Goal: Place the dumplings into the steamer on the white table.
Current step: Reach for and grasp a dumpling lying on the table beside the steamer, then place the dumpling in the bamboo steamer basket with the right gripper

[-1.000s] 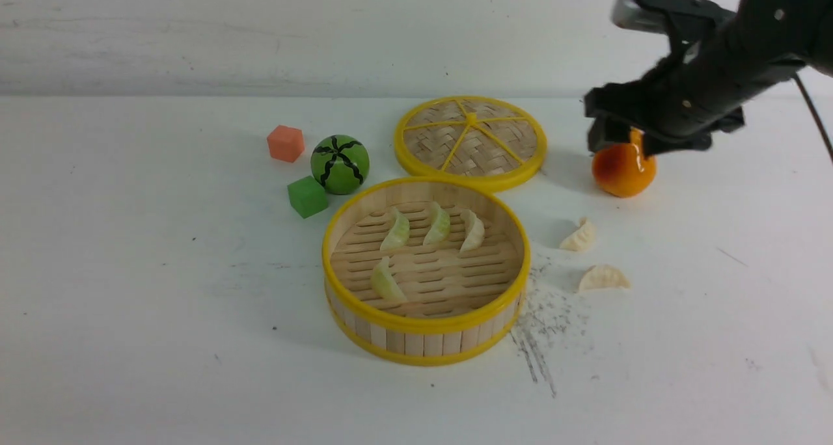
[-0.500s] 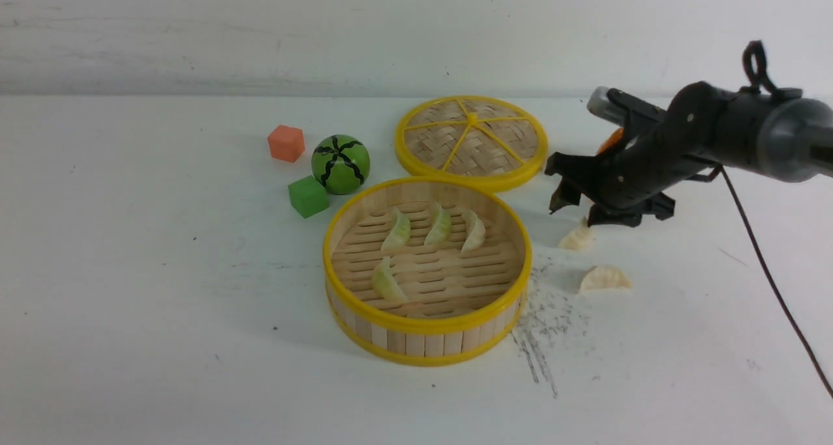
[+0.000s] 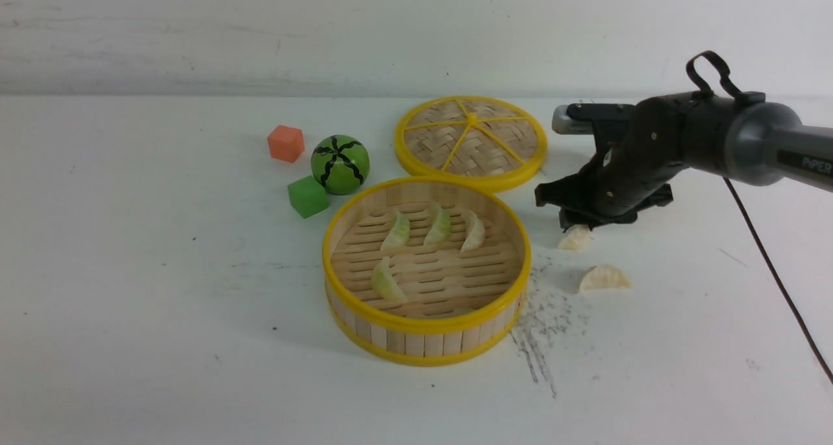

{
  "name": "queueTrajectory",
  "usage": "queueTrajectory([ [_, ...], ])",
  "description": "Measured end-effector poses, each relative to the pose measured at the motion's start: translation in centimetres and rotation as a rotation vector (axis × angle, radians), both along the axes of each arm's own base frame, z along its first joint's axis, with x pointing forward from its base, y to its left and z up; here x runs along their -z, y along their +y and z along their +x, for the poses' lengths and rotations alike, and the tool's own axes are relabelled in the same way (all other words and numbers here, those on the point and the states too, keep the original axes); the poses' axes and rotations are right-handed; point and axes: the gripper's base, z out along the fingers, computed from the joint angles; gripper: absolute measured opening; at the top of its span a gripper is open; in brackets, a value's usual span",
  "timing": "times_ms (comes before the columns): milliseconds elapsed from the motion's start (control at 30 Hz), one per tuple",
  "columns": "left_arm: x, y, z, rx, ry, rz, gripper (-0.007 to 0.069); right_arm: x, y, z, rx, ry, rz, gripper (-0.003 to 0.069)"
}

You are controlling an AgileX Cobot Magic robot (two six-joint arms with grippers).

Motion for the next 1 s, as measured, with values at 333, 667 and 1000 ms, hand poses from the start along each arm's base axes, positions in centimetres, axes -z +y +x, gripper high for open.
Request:
queueTrajectory([
  [333,0.6,-0.1,0.2,-0.002,0.009,0.033,0.0088,1.4,0.1,0.2,0.074,0.049,0.036,0.0456],
  [667,0.5,-0.1,0.2,0.001,0.005,0.034,0.0092,0.9,0.1,-0.2,0.033,0.080,0.012,0.0170],
  [1000,0.4,-0.2,0.2,0.015,-0.010,0.030,0.0092,-9.8,1.2,-3.1,-0.154,-0.138,0.009,0.0174],
])
